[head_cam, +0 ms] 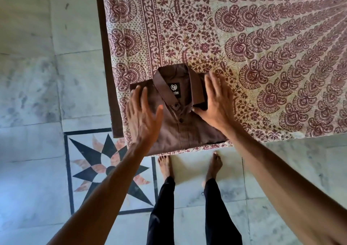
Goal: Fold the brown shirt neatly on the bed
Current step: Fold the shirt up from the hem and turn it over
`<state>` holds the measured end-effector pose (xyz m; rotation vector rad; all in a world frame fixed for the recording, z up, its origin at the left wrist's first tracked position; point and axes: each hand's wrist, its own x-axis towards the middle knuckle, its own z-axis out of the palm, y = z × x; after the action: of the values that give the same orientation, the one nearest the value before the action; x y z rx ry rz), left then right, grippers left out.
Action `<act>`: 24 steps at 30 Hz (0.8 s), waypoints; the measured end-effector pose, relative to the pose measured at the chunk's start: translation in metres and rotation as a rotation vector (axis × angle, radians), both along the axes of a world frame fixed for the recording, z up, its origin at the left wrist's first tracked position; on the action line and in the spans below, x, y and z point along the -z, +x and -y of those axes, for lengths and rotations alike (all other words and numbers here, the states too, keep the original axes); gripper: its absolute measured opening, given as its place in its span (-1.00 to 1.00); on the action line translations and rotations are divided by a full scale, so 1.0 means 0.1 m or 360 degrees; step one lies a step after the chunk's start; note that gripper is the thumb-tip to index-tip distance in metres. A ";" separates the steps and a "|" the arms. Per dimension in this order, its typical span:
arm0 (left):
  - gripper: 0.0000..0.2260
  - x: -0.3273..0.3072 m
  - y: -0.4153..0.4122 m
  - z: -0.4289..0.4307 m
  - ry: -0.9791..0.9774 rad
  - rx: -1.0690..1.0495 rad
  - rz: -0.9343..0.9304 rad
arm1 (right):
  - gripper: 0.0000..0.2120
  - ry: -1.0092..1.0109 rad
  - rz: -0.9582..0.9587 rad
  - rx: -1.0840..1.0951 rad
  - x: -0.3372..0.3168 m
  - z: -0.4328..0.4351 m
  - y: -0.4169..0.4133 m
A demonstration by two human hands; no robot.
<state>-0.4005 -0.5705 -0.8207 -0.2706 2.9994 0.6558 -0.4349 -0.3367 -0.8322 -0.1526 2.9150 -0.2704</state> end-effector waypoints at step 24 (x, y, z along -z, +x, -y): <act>-0.23 0.38 0.53 -0.06 -0.0167 0.0527 0.0280 | -0.19 0.0122 0.0285 -0.0057 0.19 0.03 0.76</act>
<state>-0.3475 -0.5646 -0.8589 0.1549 2.8159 0.4191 -0.3589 -0.3396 -0.8508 -0.1594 2.7369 -0.1577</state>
